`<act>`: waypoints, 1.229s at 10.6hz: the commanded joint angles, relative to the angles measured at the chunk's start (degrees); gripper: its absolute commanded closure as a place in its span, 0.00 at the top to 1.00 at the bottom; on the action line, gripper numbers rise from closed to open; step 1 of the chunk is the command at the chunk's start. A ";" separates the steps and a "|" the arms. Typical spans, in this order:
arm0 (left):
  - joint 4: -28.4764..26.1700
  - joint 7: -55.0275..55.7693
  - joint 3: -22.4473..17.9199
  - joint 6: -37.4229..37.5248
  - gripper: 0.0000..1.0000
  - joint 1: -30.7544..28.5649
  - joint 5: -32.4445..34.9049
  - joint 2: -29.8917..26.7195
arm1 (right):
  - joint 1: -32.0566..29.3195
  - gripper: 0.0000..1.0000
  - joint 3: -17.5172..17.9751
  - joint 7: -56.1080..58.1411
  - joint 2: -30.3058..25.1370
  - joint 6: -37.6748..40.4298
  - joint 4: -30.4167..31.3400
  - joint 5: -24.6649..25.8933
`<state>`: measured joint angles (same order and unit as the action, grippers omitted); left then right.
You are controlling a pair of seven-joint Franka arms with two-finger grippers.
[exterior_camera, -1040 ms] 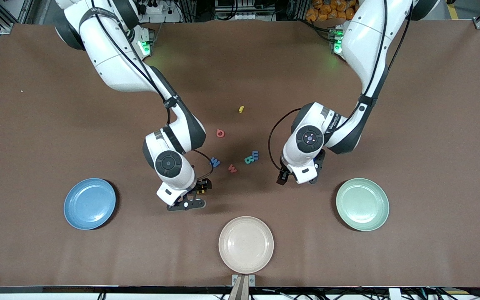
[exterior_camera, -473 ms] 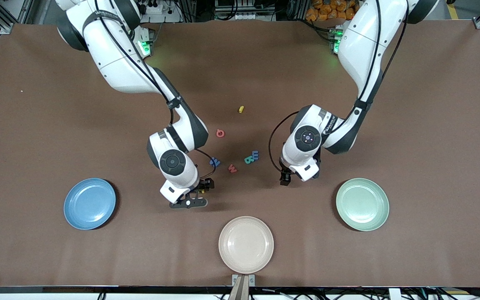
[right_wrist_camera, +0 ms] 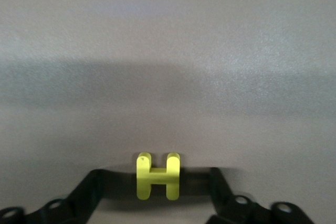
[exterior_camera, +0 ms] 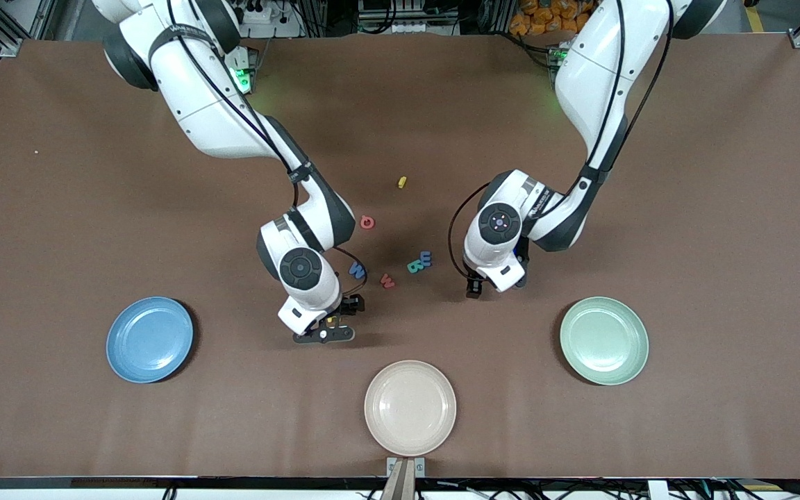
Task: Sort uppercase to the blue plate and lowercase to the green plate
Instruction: 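Close the left gripper on the blue g while the right grasps the H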
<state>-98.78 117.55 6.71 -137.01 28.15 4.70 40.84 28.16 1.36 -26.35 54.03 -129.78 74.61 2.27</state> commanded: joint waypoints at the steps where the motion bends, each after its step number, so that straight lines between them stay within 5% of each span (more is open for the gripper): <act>1: -1.68 1.98 -0.38 -0.89 0.87 0.51 3.21 -1.11 | -0.03 0.00 0.05 -1.33 0.20 -0.21 0.01 1.07; 4: -1.50 1.80 -0.38 -0.98 0.45 0.59 3.56 -1.03 | -0.21 0.00 0.05 -1.33 -0.07 -0.12 0.01 1.07; 6: -1.41 1.80 -0.21 -0.98 0.00 0.59 5.93 -0.76 | -1.34 0.00 -0.48 -0.81 -1.72 0.58 -0.26 0.90; 10: -0.01 -8.96 -0.38 -0.63 0.00 -1.24 7.87 -2.25 | -8.54 0.00 -1.00 9.26 -4.72 4.70 -0.61 0.45; 13: 1.92 -23.71 0.05 1.21 0.00 -6.76 7.09 -4.62 | -10.49 0.00 -6.78 20.95 -6.66 9.44 -0.61 0.37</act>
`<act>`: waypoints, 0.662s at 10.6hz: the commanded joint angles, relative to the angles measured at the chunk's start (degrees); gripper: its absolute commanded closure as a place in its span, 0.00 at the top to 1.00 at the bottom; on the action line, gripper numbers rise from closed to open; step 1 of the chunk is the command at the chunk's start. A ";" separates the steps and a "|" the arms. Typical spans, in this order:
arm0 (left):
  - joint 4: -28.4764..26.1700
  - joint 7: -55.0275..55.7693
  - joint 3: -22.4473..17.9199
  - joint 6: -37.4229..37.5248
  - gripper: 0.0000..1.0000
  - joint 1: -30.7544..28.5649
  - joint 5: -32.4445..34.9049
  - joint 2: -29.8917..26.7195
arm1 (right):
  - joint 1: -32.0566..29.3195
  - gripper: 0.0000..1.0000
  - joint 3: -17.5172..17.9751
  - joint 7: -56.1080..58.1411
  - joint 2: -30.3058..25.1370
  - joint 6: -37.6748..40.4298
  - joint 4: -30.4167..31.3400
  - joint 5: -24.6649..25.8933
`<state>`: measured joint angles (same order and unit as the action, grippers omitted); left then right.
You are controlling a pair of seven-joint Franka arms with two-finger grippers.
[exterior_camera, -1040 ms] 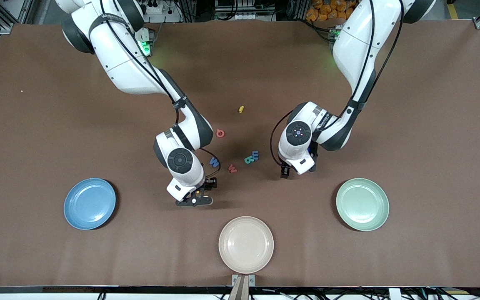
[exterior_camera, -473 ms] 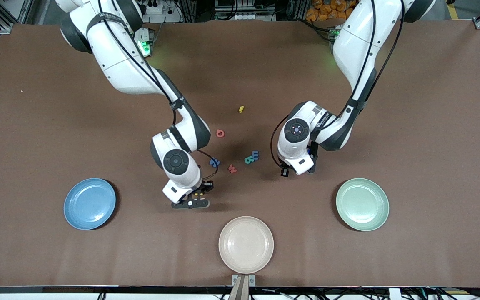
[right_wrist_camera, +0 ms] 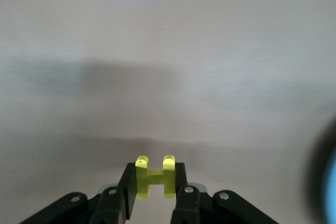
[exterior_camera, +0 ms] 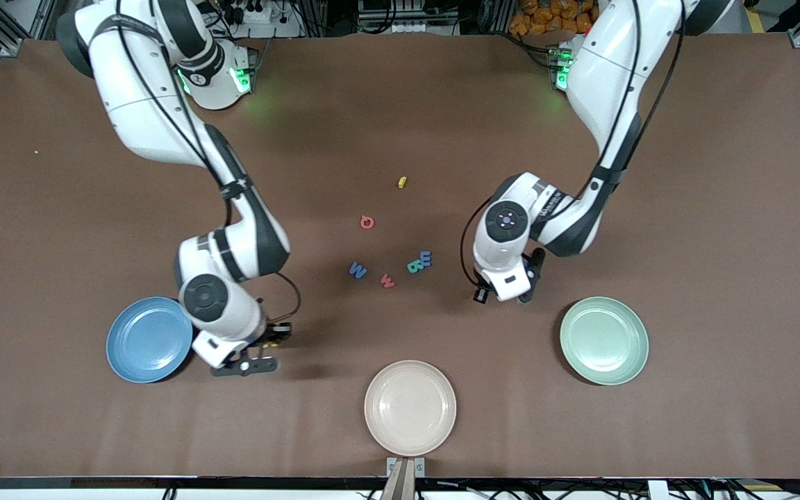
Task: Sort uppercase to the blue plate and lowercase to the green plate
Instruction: 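Carry the g to the green plate while the right carries H to blue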
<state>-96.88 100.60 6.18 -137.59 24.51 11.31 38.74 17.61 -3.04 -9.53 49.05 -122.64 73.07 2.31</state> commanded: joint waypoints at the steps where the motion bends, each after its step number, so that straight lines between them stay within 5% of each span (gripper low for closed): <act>1: 0.81 -13.61 1.37 2.93 0.00 -7.15 -1.54 -3.40 | 0.06 0.00 -5.19 7.99 -1.76 4.06 1.11 0.41; 4: 4.85 -38.73 2.26 9.68 0.00 -14.38 -4.72 -3.58 | -1.42 0.00 -10.66 19.51 -1.67 4.60 1.46 0.42; 7: 5.21 -60.03 2.08 10.06 0.00 -21.32 -4.46 -2.62 | -4.85 0.00 -10.94 26.73 -1.59 4.51 1.46 0.42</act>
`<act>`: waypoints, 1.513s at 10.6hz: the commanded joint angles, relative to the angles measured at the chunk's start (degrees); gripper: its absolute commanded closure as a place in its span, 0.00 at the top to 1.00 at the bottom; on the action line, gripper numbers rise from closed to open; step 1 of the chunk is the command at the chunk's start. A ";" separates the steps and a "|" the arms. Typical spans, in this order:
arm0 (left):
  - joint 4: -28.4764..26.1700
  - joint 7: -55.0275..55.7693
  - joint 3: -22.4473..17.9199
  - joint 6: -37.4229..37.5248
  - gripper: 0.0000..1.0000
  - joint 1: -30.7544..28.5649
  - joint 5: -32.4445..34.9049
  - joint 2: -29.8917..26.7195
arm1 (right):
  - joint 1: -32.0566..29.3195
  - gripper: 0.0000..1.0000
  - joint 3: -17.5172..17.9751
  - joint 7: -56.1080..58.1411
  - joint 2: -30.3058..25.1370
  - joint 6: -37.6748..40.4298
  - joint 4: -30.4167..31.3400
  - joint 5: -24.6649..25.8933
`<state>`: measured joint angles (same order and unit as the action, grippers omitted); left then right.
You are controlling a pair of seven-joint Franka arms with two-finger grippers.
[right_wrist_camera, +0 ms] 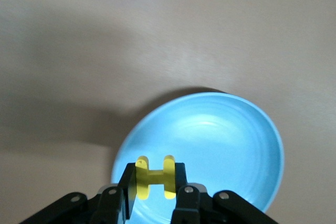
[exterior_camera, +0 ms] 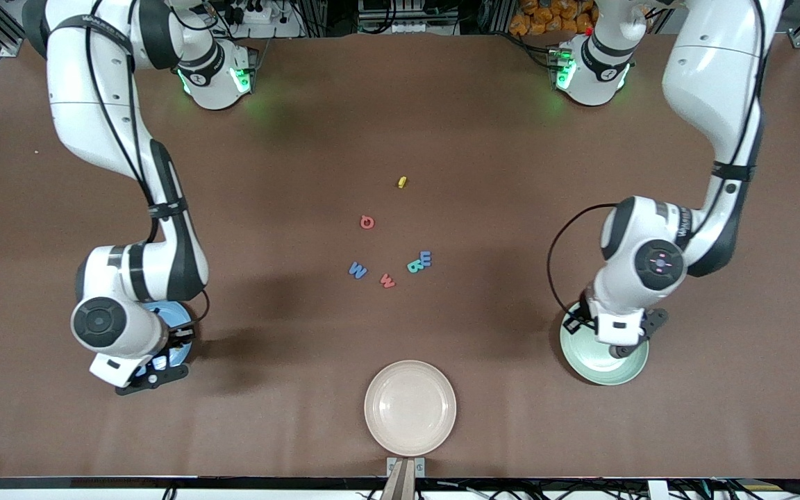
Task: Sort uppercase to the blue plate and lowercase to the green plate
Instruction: 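Carry the g to the green plate while the right carries H to blue, then open the right gripper over the blue plate while the left gripper withdraws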
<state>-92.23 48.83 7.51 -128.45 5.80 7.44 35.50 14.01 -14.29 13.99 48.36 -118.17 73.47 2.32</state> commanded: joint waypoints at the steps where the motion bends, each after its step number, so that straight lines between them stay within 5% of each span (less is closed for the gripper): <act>1: 0.65 -13.45 0.75 0.84 0.00 -4.03 -0.59 1.76 | -2.14 0.00 0.32 4.46 -0.81 -0.13 1.14 0.41; 2: 1.17 -16.37 0.75 0.84 0.00 -4.04 -0.59 2.73 | -2.84 0.00 0.32 5.34 -0.63 -0.30 1.15 0.41; 3: 1.79 -16.66 0.67 0.84 0.25 -3.52 -0.33 3.43 | -3.11 0.45 0.32 5.43 -0.54 -0.30 1.15 0.41; 4: 1.79 -16.67 0.67 0.66 0.83 -3.17 -0.06 3.44 | -3.12 0.99 0.41 5.35 -0.54 -0.30 1.15 -0.03; 5: 1.79 -16.84 0.67 0.40 1.00 -3.08 -0.06 3.44 | -3.12 1.00 0.41 5.35 -0.54 0.04 1.15 -0.03; 16: 1.97 -15.80 2.51 0.57 1.00 19.22 -0.07 0.45 | -1.45 1.00 1.02 3.15 -0.46 1.89 1.15 -5.74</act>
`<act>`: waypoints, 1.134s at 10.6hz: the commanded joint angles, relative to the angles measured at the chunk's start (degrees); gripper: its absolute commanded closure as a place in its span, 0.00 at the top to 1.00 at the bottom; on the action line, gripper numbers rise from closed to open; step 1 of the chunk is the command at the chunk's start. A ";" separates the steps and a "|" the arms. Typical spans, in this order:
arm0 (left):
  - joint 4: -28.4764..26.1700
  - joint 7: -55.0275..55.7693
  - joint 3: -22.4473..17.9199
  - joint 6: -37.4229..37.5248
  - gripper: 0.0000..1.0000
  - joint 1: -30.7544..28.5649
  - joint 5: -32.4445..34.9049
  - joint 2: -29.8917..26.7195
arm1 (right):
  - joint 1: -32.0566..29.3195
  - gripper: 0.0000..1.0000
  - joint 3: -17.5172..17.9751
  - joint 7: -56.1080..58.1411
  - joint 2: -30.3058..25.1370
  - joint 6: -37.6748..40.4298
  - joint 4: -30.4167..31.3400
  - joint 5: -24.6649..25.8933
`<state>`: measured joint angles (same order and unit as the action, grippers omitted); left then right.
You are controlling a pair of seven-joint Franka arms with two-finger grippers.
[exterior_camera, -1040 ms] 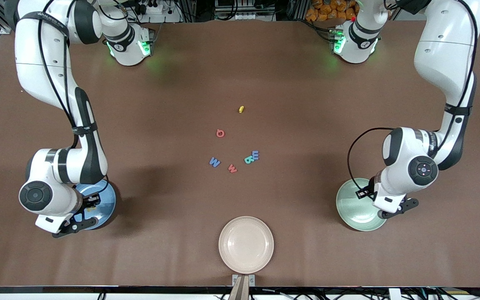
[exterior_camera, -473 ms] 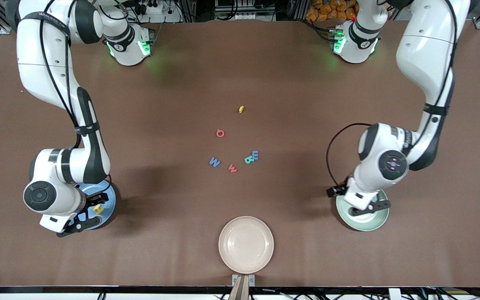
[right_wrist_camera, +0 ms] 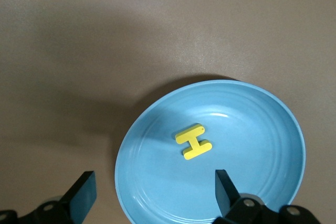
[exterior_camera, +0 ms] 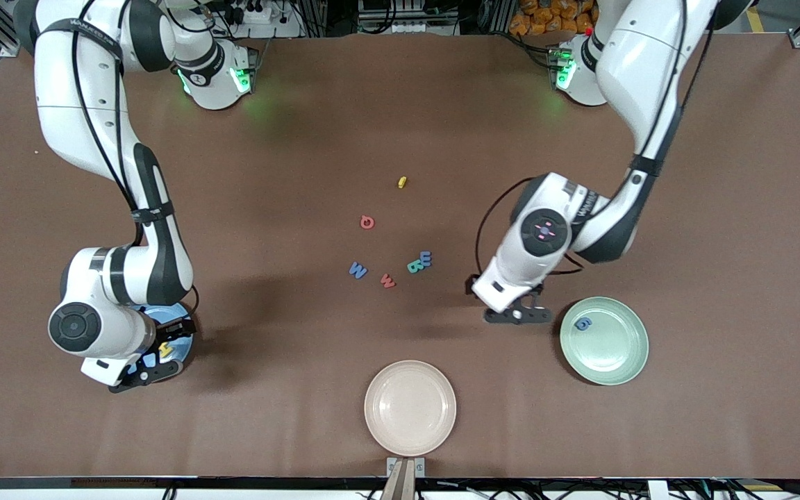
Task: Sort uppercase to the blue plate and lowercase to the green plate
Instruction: 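Open the right gripper over the blue plate while the left gripper withdraws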
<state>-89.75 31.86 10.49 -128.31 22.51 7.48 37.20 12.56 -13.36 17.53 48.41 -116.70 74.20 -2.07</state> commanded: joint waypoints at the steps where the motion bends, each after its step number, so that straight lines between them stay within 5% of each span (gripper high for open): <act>1: -0.51 3.28 -0.55 0.43 1.00 5.67 -0.36 -1.08 | 0.01 1.00 0.09 -0.39 -0.51 0.42 0.50 -1.96; 12: 0.27 6.37 -2.75 0.08 0.94 15.46 -0.89 5.51 | 0.27 1.00 0.09 -0.74 -0.33 0.34 0.85 -2.58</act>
<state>-90.58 37.11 8.80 -128.26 37.13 7.45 41.92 12.74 -13.30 17.33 48.43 -116.60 74.59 -3.58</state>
